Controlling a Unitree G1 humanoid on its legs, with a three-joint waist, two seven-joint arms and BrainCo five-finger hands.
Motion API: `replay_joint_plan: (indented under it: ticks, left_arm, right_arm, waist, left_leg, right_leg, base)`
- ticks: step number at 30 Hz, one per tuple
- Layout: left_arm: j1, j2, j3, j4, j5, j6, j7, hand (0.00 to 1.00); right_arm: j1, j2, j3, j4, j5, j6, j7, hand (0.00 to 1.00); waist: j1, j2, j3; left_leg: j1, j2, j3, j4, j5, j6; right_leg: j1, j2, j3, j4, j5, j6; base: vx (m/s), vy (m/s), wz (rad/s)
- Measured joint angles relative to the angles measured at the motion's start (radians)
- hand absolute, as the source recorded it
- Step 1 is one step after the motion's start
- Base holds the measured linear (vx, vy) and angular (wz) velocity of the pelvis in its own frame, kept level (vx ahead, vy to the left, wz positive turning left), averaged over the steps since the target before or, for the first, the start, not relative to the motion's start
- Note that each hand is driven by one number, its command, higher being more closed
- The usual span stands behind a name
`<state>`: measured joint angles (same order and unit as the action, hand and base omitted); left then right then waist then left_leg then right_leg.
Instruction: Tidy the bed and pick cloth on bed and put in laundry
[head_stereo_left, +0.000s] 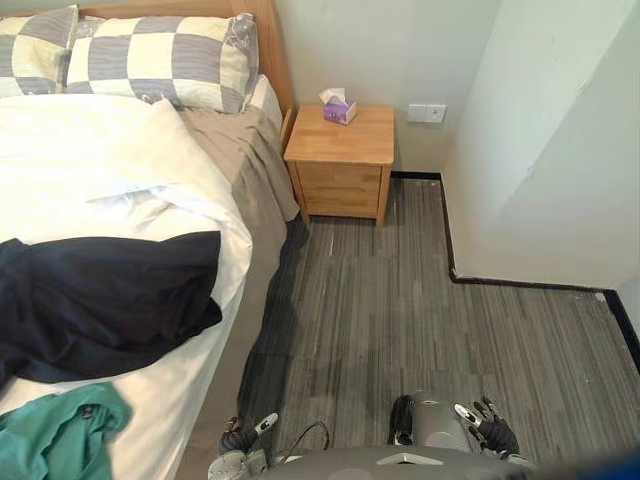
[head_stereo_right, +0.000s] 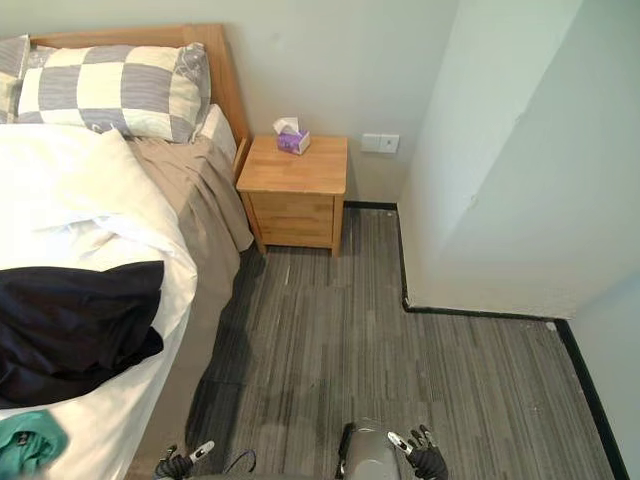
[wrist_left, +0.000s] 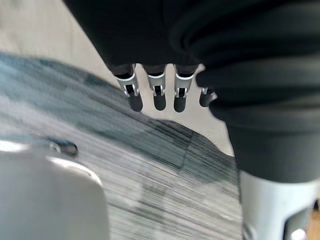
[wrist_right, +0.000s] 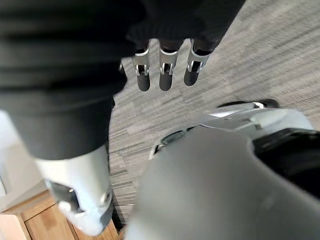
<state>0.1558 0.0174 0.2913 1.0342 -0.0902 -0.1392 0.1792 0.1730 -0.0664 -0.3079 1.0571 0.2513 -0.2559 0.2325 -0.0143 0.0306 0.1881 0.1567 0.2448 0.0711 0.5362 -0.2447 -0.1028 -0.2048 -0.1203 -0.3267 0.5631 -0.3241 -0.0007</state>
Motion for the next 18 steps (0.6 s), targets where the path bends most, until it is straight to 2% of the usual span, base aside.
replay_joint_plan:
  ticks: [1,2,4,5,7,8,9,10,11,12,13,14,15,16,17,18]
  left_arm:
    - [0.007,0.000,0.007,-0.014,0.000,-0.018,0.003,0.00]
    - [0.018,-0.005,0.015,-0.027,0.001,-0.041,0.003,0.00]
    - [0.028,-0.005,0.026,-0.032,0.001,-0.063,0.003,0.00]
    - [0.030,-0.002,0.025,-0.032,0.001,-0.065,0.002,0.00]
    - [0.038,-0.008,0.023,-0.032,-0.001,-0.068,-0.004,0.00]
    - [0.036,-0.006,0.022,-0.032,0.000,-0.069,-0.010,0.00]
    - [0.036,-0.013,0.019,-0.036,0.001,-0.070,-0.020,0.00]
    - [0.039,-0.015,0.016,-0.033,0.001,-0.069,-0.021,0.00]
    - [0.034,0.012,0.014,-0.035,0.000,-0.068,-0.023,0.00]
    - [0.030,0.018,0.014,-0.043,0.000,-0.067,-0.023,0.00]
    - [0.028,0.020,0.013,-0.046,0.000,-0.065,-0.025,0.00]
    - [0.022,0.019,0.012,-0.051,0.000,-0.061,-0.028,0.00]
    - [0.018,0.022,0.012,-0.052,-0.001,-0.061,-0.028,0.00]
    - [0.017,0.026,0.002,-0.048,-0.001,-0.059,-0.028,0.00]
    - [0.020,0.008,-0.019,-0.043,-0.003,-0.058,-0.027,0.00]
    - [0.018,0.011,-0.017,-0.039,-0.008,-0.056,-0.028,0.00]
  right_arm:
    - [0.006,-0.003,0.000,0.000,0.000,0.001,0.000,0.00]
    - [0.009,-0.005,0.000,0.001,0.001,0.001,0.001,0.00]
    - [0.002,-0.002,0.007,0.001,0.000,0.006,0.003,0.00]
    - [0.002,0.000,0.009,0.001,0.000,0.009,0.005,0.00]
    - [0.001,0.001,0.009,0.001,0.000,0.011,0.016,0.00]
    - [-0.003,0.003,0.009,0.000,-0.001,0.011,0.024,0.00]
    - [-0.002,0.002,0.003,-0.013,-0.001,0.009,0.035,0.00]
    - [-0.002,-0.001,0.000,-0.012,-0.001,0.009,0.038,0.00]
    - [-0.010,0.016,0.008,-0.001,-0.003,0.013,0.039,0.00]
    - [-0.014,0.023,0.024,-0.012,-0.012,0.010,0.043,0.00]
    - [-0.015,0.030,0.026,-0.021,-0.013,0.008,0.043,0.00]
    - [-0.023,0.038,0.031,-0.024,-0.017,0.003,0.042,0.00]
    - [-0.029,0.044,0.032,-0.028,-0.019,-0.002,0.042,0.00]
    - [-0.027,0.048,0.031,-0.027,-0.023,-0.006,0.041,0.00]
    - [-0.020,0.031,0.020,-0.034,-0.036,-0.010,0.042,0.00]
    - [-0.026,0.026,0.022,-0.023,-0.048,-0.007,0.040,0.00]
  waist:
    - [0.001,0.003,-0.002]
    - [0.007,0.008,-0.003]
    - [0.014,0.001,0.002]
    - [0.014,-0.002,0.003]
    - [0.027,-0.004,0.004]
    - [0.032,-0.008,0.006]
    - [0.031,0.005,0.002]
    - [0.031,0.010,0.000]
    - [0.036,-0.026,0.006]
    - [0.035,-0.048,-0.003]
    - [0.039,-0.044,-0.001]
    - [0.043,-0.047,0.004]
    - [0.049,-0.044,0.017]
    - [0.052,-0.046,0.022]
    - [0.048,-0.011,0.005]
    - [0.052,-0.018,0.002]
  left_leg:
    - [-0.100,0.024,-0.040,0.193,0.071,-0.005]
    - [-0.181,0.046,-0.056,0.351,0.085,-0.008]
    - [-0.293,0.046,-0.038,0.538,0.048,0.003]
    - [-0.318,0.038,-0.026,0.550,0.033,0.003]
    - [-0.377,0.010,0.041,0.468,-0.029,0.019]
    - [-0.393,-0.018,0.090,0.330,-0.042,0.031]
    - [-0.399,-0.058,0.156,0.043,0.015,0.062]
    - [-0.387,-0.062,0.177,0.021,0.018,0.128]
    - [-0.344,-0.103,0.223,-0.036,0.036,0.133]
    - [-0.339,-0.117,0.236,-0.064,0.043,0.131]
    - [-0.339,-0.120,0.252,-0.065,0.043,0.130]
    - [-0.352,-0.103,0.287,-0.015,0.043,0.119]
    - [-0.378,-0.085,0.320,0.050,0.049,0.094]
    - [-0.376,-0.095,0.363,-0.039,0.041,0.084]
    - [-0.368,-0.090,0.379,-0.097,0.069,0.155]
    - [-0.358,-0.104,0.390,-0.101,0.062,0.145]
  right_leg:
    - [0.041,0.023,-0.014,-0.041,-0.004,-0.007]
    - [0.079,0.040,-0.022,-0.076,-0.007,-0.012]
    - [0.167,0.054,-0.031,-0.143,-0.008,-0.016]
    - [0.195,0.053,-0.034,-0.166,-0.008,-0.017]
    - [0.267,0.044,-0.034,-0.220,-0.001,-0.025]
    - [0.287,0.025,-0.032,-0.225,0.000,-0.004]
    - [0.299,0.005,-0.030,-0.203,-0.023,0.046]
    - [0.299,0.003,-0.025,-0.195,-0.031,0.058]
    - [0.297,-0.028,0.015,-0.209,-0.029,0.067]
    - [0.321,-0.028,0.030,-0.275,0.006,0.073]
    - [0.342,-0.028,0.037,-0.323,0.028,0.076]
    - [0.387,-0.029,0.034,-0.398,0.078,0.076]
    - [0.408,-0.032,0.037,-0.418,0.097,0.082]
    - [0.428,-0.051,0.030,-0.429,0.101,0.087]
    - [0.438,-0.039,0.032,-0.439,0.095,0.096]
    - [0.447,-0.052,0.032,-0.448,0.095,0.097]
  base:
    - [0.20,-0.153,0.22]
    - [0.22,-0.119,0.12]
    - [0.27,-0.040,0.10]
    - [0.35,0.012,0.10]
    - [0.33,0.089,-0.06]
    - [0.47,0.218,-0.08]
    - [0.39,0.187,0.01]
    - [0.39,0.173,0.12]
    - [0.24,0.088,0.09]
    - [0.39,0.136,0.03]
    - [0.38,0.141,0.03]
    - [0.34,0.155,0.02]
    - [0.26,0.176,0.12]
    - [0.18,0.182,0.11]
    - [0.18,0.164,0.08]
    - [0.21,0.144,0.04]
